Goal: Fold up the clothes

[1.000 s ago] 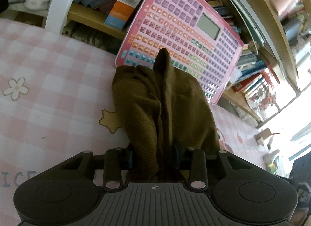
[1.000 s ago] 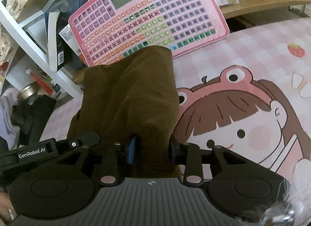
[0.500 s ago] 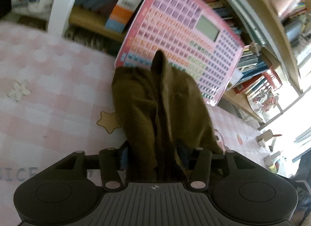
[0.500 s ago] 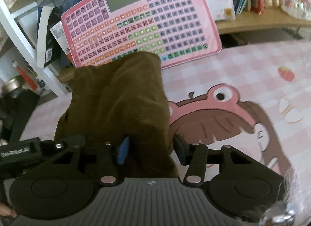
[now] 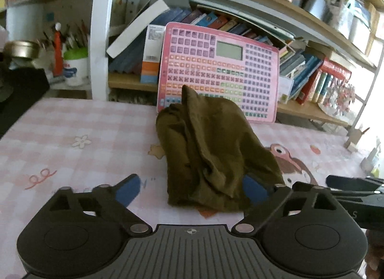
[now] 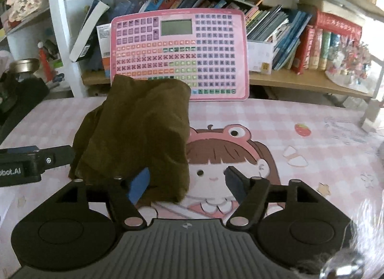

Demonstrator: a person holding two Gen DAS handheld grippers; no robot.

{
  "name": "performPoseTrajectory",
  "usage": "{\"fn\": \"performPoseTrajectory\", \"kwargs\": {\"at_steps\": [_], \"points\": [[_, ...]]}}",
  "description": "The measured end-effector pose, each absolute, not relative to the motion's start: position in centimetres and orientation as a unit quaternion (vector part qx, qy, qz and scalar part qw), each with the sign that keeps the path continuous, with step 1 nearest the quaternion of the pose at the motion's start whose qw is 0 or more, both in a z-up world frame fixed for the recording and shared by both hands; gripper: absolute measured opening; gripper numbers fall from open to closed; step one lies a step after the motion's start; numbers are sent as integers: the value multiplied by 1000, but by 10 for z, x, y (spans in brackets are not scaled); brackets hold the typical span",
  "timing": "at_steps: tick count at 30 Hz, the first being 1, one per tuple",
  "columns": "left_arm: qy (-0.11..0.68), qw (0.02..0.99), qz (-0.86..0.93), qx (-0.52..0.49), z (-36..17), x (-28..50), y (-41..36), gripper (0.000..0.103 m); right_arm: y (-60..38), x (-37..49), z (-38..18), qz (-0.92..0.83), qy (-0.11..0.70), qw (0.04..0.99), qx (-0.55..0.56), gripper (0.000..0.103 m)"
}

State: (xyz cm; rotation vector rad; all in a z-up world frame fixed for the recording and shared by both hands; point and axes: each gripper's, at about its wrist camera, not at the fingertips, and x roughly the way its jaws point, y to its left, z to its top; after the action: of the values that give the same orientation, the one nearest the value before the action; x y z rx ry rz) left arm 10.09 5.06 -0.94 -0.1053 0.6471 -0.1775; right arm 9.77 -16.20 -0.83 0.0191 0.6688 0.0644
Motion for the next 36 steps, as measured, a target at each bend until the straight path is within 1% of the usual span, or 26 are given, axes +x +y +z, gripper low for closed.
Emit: {"fn": "performPoseTrajectory", "kwargs": {"at_steps": [1,4,6,12,18,25,28,36], "points": [[316,944,-83,-46,-9,95,48,100,-163,93,-10,28,331,943,8,78],[320,944,-69,-30,-9,77,40,101,-164,80,-16,17,345,938,5,82],[327,943,-62,-29,-11,66,36,101,-167,69,-20,9,356,934,12,88],[345,937,-46,-32,-18,41,25,101,-172,41,-24,7,364,931,25,97],[343,938,-36,-31,-14,38,20,101,-175,31,-20,3,353,935,21,99],[349,937,-12,-11,-15,35,16,101,-179,30,-20,6,352,936,23,99],[349,937,-5,0,-16,34,15,103,-179,30,-20,7,353,935,22,99],[345,939,-4,2,-13,35,16,103,-177,31,-21,13,355,935,20,99]]}}
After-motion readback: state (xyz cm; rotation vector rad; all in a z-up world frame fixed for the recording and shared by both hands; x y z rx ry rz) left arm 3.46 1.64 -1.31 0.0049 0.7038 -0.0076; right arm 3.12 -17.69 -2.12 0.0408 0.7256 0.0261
